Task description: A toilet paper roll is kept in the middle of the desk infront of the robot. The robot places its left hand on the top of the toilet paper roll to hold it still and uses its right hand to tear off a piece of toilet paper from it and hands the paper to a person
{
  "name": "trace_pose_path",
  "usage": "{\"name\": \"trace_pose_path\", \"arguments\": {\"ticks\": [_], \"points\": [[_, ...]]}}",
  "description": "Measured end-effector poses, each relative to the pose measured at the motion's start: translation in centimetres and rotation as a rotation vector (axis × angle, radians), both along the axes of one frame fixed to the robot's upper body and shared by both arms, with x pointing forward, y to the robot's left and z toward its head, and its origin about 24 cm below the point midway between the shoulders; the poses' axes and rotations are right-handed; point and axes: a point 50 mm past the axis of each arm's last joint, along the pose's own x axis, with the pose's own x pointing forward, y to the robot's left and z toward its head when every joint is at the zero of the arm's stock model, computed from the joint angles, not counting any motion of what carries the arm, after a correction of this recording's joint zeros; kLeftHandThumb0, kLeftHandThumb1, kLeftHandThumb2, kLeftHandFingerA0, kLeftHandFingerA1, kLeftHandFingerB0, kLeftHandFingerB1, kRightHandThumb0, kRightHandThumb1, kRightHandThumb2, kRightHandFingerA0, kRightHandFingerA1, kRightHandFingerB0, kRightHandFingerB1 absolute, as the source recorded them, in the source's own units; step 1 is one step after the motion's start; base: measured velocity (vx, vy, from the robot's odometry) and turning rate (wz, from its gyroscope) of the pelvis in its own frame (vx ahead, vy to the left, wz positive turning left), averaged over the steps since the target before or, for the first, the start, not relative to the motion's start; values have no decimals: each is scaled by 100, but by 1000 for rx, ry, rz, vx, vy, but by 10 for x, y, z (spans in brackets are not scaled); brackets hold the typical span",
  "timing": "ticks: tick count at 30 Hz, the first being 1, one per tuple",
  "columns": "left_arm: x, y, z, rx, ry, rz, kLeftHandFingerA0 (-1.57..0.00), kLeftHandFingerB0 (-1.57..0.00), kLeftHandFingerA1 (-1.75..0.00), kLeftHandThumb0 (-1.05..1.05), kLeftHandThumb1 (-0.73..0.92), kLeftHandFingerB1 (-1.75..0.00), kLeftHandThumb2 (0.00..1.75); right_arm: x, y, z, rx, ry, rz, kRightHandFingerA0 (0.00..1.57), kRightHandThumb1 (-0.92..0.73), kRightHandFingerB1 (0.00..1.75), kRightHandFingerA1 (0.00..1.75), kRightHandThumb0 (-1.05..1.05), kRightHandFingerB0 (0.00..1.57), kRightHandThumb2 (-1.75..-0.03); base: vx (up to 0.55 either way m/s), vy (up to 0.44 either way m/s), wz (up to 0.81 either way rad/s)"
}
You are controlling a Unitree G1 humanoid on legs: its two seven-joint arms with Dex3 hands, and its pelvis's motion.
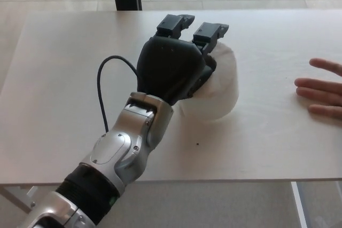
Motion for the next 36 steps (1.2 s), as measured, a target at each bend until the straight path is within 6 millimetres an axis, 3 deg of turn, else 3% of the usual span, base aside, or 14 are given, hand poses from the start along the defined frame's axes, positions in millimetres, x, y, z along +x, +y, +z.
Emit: {"name": "trace_pose_path", "arguments": {"ticks": [2, 3, 5, 6, 8, 9, 10, 21, 23, 24, 26, 30, 34, 36], "points": [[-1, 0, 1, -4, 2, -4, -21, -28, -52, -30, 58, -41, 74, 1, 0, -6, -46, 44, 8, 80, -73, 80, 149, -32, 75, -68, 0, 0, 0], [-2, -1, 2, -9, 2, -8, -16, -18, -58, -29, 45, -55, 100, 3, 1, -10, -75, 73, 14, 80, -75, 81, 148, -35, 72, -71, 0, 0, 0], [-3, -1, 4, -16, 4, -14, -16, -24, -55, -33, 58, -42, 79, 5, 4, -16, -114, 110, 27, 86, -68, 78, 129, -33, 80, -73, 0, 0, 0], [-3, -2, 5, -22, 4, -18, -14, -16, -57, -28, 43, -53, 100, 6, 6, -19, -135, 130, 35, 87, -66, 76, 125, -33, 80, -74, 0, 0, 0], [-4, -3, 8, -39, 3, -26, -12, -22, -54, -31, 56, -42, 75, 9, 10, -26, -175, 167, 53, 83, -58, 118, 157, -29, 79, -76, 0, 0, 0], [-5, -4, 11, -53, 1, -31, -10, -15, -56, -27, 43, -53, 97, 11, 13, -30, -201, 190, 63, 83, -60, 116, 158, -28, 80, -73, 0, 0, 0], [-6, -5, 13, -64, -1, -36, -13, -24, -53, -28, 52, -41, 79, 12, 15, -33, -222, 207, 72, 80, -69, 89, 149, -30, 78, -73, 0, 0, 0], [-47, -21, 43, -278, -46, -168, -11, -22, -57, -26, 37, -57, 107, 25, 24, -59, -427, 360, 107, 84, -52, 67, 155, -25, 83, -58, 0, 0, 0], [-57, -22, 44, -314, -43, -188, -13, -30, -56, -28, 35, -41, 110, 26, 25, -61, -446, 373, 106, 86, -51, 64, 151, -25, 82, -58, 0, 0, 0], [-62, -21, 45, -336, -37, -199, -12, -22, -57, -24, 37, -56, 108, 27, 25, -62, -454, 379, 106, 87, -51, 60, 150, -26, 83, -58, 0, 0, 0], [-71, -21, 45, -369, -29, -214, -13, -32, -54, -30, 39, -40, 107, 28, 26, -64, -470, 389, 107, 83, -53, 59, 140, -26, 82, -59, 0, 0, 0], [-96, -16, 44, -454, 5, -238, -15, -25, -56, -35, 37, -52, 109, 32, 28, -66, -499, 403, 103, 87, -50, 63, 129, -31, 86, -57, 0, 0, 0], [-122, -8, 37, -556, 73, -231, -17, -32, -49, -26, 35, -38, 117, 37, 27, -65, -529, 407, 89, 81, -59, 77, 145, -33, 79, -61, 0, 0, 0], [-133, -4, 32, -603, 117, -220, -12, -21, -54, -24, 40, -50, 111, 39, 27, -64, -535, 407, 81, 84, -60, 75, 148, -32, 77, -58, 0, 0, 0]]}}
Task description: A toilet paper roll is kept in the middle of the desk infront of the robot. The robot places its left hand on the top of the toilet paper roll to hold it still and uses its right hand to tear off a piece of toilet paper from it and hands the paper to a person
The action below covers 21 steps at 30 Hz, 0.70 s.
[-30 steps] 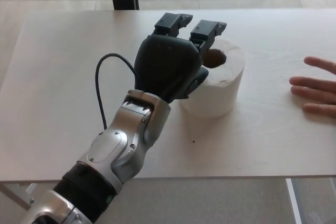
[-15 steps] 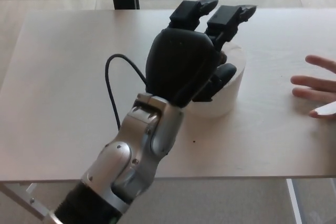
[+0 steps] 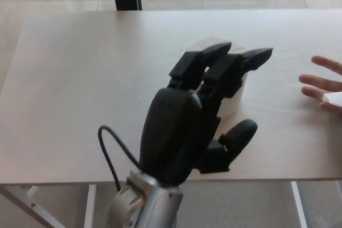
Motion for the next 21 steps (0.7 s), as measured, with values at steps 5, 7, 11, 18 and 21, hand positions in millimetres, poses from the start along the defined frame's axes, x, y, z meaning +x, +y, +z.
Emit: {"name": "trace_pose_path", "arguments": {"ticks": [5, 7, 11, 18, 21], "points": [[-22, 15, -12, -52, 106, 22, -12, -28, -49, -19, 44, -37, 109, 5, 1, 1, 2, -10, -16, 83, -55, 68, 153, -29, 82, -59, 0, 0, 0], [-28, 21, -17, -50, 137, 29, -12, -28, -49, -19, 44, -37, 109, 6, 2, 0, 6, -14, -20, 83, -55, 68, 153, -29, 82, -59, 0, 0, 0], [-38, 35, -25, -59, 201, 62, -13, -23, -54, -23, 39, -50, 113, 8, 6, -3, 18, -23, -23, 54, -64, 41, 115, -36, 45, -58, 0, 0, 0], [-59, 51, -34, -110, 313, 102, -11, -23, -54, -19, 42, -54, 110, 9, 10, -8, -10, -21, -53, 0, -48, 0, 0, -82, 0, -73, 0, 0, 0], [-69, 56, -35, -163, 356, 116, -16, -33, -47, -23, 38, -35, 115, 8, 16, -16, -6, -3, -71, 0, -53, 0, 0, -88, 0, -72, 0, 0, 0]]}}
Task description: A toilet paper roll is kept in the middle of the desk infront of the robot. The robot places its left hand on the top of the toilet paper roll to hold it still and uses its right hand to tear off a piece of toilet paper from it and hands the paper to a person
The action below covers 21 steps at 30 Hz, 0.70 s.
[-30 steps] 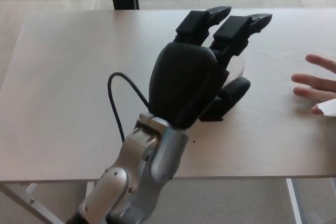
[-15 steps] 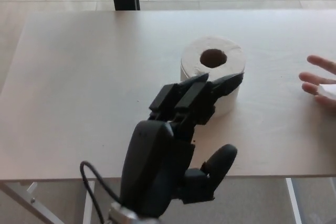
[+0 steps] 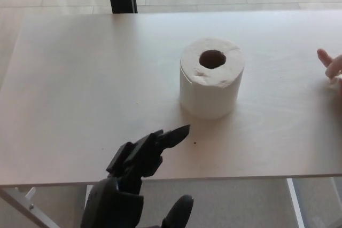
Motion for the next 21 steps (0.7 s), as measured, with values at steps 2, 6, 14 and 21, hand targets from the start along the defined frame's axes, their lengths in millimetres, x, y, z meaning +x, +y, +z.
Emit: {"name": "trace_pose_path", "arguments": {"ticks": [2, 6, 14, 21], "points": [[-1, 2, -1, -25, 16, 20, -13, -24, -55, -19, 40, -55, 111, -2, 4, -4, 3, 10, -8, 0, -54, 0, 0, -92, 0, -72, 0, 0, 3], [-2, 5, -3, -66, 41, 49, -15, -25, -55, -17, 40, -55, 110, -6, 6, -9, 18, 21, -36, 0, -45, 0, 0, -98, 0, -73, 0, 0, 0], [-3, 7, -4, -103, 57, 70, -15, -25, -56, -17, 41, -56, 112, -18, -2, -3, 42, 17, -68, 0, -53, 0, 0, -102, 0, -77, 0, 0, 0], [-3, 8, -4, -115, 61, 76, -14, -25, -56, -18, 42, -56, 112, -23, -16, 40, 30, -79, -50, 0, -49, 1, 0, -101, 0, -78, 0, 0, 0]]}}
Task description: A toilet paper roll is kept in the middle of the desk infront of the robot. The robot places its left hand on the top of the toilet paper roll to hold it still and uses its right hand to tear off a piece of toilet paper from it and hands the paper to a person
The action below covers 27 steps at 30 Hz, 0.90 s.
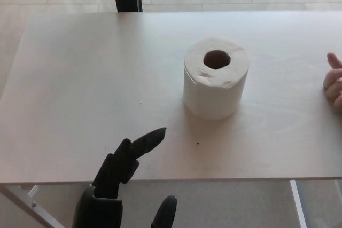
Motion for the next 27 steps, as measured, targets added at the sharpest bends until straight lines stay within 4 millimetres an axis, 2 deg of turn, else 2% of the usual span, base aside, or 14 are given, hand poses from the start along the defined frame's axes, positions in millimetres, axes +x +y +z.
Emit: {"name": "trace_pose_path", "arguments": {"ticks": [6, 11, 12, 13, 14, 15, 16, 20, 22, 23, 24, 25, 26, 27], "points": [[0, 0, 0, -21, 9, -1, -12, -24, -55, -15, 40, -55, 111, -8, -7, 35, -2, -61, 23, 0, -52, 0, 0, -103, 0, -75, 0, 0, 0], [0, 0, -1, -32, 13, -2, -15, -25, -56, -15, 42, -56, 112, -15, -3, 48, 13, -79, 52, 0, -48, 1, 0, -101, 0, -74, 0, 0, 0], [0, 0, -1, -32, 13, -2, -16, -26, -57, -15, 42, -56, 111, -16, -2, 49, 19, -81, 57, 0, -52, 1, 0, -100, 0, -74, 0, 0, 0], [0, 0, -1, -32, 13, -2, -15, -25, -56, -16, 42, -56, 111, -17, -1, 52, 28, -87, 64, 0, -52, 0, 33, -96, 0, -94, 0, 0, 0], [0, 0, -1, -32, 13, -2, -15, -25, -56, -15, 42, -56, 111, -19, 0, 54, 33, -92, 69, 0, -52, 0, 35, -96, 0, -94, 0, 0, 0], [0, 0, -1, -32, 13, -2, -15, -25, -56, -16, 41, -56, 110, -21, 1, 55, 40, -97, 74, 0, -51, 1, 0, -100, 0, -73, 0, 0, 0], [0, 0, 0, -32, 12, -2, -16, -26, -56, -16, 40, -56, 110, -23, 2, 57, 49, -103, 80, 0, -51, 0, 34, -95, 0, -93, 0, 0, 0], [0, 0, 0, -32, 11, -3, -15, -25, -56, -16, 42, -56, 111, -32, 1, 65, 76, -128, 89, 0, -53, 0, 37, -97, 0, -96, 0, 0, 0], [0, 0, 0, -31, 9, -4, -15, -25, -56, -16, 42, -56, 111, -40, -2, 68, 93, -139, 89, 0, -54, 0, 35, -97, 0, -94, 0, 0, 0], [0, 0, 0, -30, 8, -4, -15, -24, -56, -16, 42, -56, 111, -45, -5, 71, 107, -150, 88, 0, -51, 13, 0, -80, 0, -70, 0, 0, 0], [1, 0, 0, -29, 8, -5, -14, -23, -56, -18, 42, -55, 110, -49, -6, 73, 117, -156, 86, 0, -54, 17, 0, -72, 0, -70, 0, 0, 0], [1, 0, 0, -27, 7, -5, -13, -22, -55, -18, 42, -55, 110, -53, -8, 74, 127, -164, 84, 0, -51, 5, 15, -88, 8, -81, 0, 0, 0], [1, 0, 0, -26, 7, -5, -14, -21, -54, -21, 43, -48, 112, -56, -9, 75, 134, -170, 83, 0, -42, 29, 0, -77, 14, -69, 0, 0, 0], [1, 1, 0, -24, 6, -2, -14, -21, -54, -21, 43, -48, 112, -63, -12, 77, 154, -184, 79, 0, -42, 29, 0, -77, 14, -69, 0, 0, 0]]}}
